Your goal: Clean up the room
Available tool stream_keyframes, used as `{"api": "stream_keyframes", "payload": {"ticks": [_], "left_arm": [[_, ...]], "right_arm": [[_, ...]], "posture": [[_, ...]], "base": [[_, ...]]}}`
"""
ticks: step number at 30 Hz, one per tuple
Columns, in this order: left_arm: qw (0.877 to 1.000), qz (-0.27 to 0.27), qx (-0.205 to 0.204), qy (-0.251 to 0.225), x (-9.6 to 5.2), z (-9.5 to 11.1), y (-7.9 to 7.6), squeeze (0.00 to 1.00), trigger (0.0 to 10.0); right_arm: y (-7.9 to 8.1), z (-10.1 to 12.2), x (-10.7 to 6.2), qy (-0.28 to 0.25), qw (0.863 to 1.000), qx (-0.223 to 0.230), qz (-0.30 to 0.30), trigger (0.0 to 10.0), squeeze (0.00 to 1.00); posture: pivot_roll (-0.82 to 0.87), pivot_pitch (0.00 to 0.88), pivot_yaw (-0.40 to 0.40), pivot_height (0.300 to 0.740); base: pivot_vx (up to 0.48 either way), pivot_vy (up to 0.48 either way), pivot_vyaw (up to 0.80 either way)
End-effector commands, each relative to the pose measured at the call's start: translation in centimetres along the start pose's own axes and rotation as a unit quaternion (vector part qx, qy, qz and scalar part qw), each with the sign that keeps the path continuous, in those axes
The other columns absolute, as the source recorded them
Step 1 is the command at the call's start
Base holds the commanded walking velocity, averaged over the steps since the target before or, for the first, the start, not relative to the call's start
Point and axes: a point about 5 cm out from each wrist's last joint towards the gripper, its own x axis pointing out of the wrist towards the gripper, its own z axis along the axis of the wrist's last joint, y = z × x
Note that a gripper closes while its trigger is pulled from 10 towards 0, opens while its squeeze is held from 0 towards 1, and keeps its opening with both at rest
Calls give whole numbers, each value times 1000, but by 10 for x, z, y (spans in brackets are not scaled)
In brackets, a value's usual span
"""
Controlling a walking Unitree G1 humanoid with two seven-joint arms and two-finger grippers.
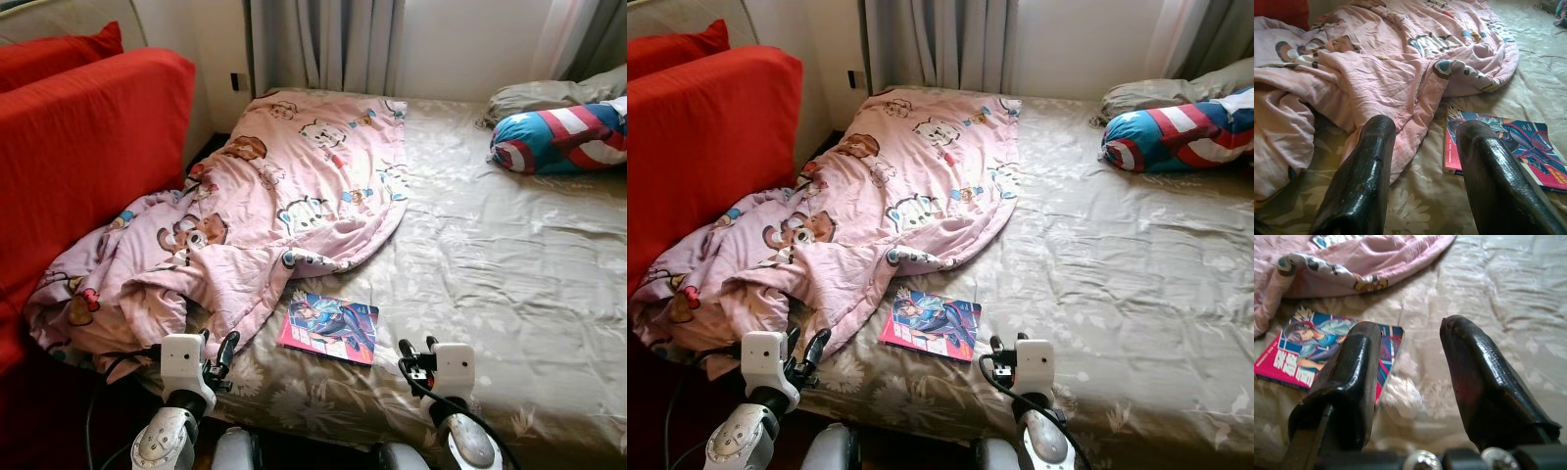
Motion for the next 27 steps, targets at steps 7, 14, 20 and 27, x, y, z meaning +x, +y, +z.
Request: {"api": "stream_keyframes", "payload": {"ticks": [7, 14, 20, 27], "left_arm": [[1000, -3, -5, 4, 0, 1, 2, 0, 10000], [1000, -8, -5, 3, 0, 2, 0, 0, 10000], [1000, -11, -3, 4, -2, 3, 1, 0, 10000], [1000, -11, 0, 5, -5, 4, 3, 0, 10000]], "right_arm": [[3, -3, 0, 2, 1000, 13, 12, 10000, 0], [-1, -10, 4, 28, 1000, 1, 7, 10000, 0], [-9, -15, 14, 72, 997, -8, -20, 10000, 0], [-11, -3, 28, 65, 998, 3, -21, 10000, 0]], "posture": [[-22, 40, -1, 630], [-16, 28, 6, 630], [0, 40, 15, 630], [15, 72, 21, 630]], "base": [[0, 0, 557], [137, 0, 0], [243, 0, 0], [285, 0, 0]]}}
